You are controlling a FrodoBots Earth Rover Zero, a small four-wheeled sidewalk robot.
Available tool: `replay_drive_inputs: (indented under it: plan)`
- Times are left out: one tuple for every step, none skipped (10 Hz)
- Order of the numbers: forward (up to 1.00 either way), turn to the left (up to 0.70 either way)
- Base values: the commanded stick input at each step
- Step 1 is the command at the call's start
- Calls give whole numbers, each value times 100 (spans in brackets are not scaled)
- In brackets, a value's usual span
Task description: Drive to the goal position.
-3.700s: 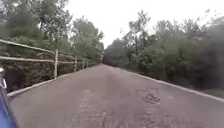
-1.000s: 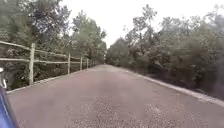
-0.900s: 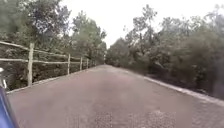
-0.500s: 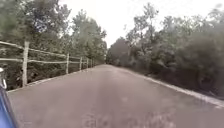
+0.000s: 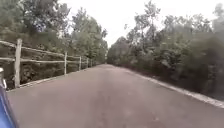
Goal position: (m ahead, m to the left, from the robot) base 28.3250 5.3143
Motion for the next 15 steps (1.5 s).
replay_drive_inputs:
  plan:
    - [70, 10]
    - [70, 20]
    - [70, 13]
    - [70, 2]
    - [70, 0]
    - [70, 0]
    - [70, 0]
    - [70, 0]
    - [70, 0]
    - [70, 0]
    - [70, 0]
    - [70, 0]
    - [70, 0]
    - [70, 0]
    - [70, 0]
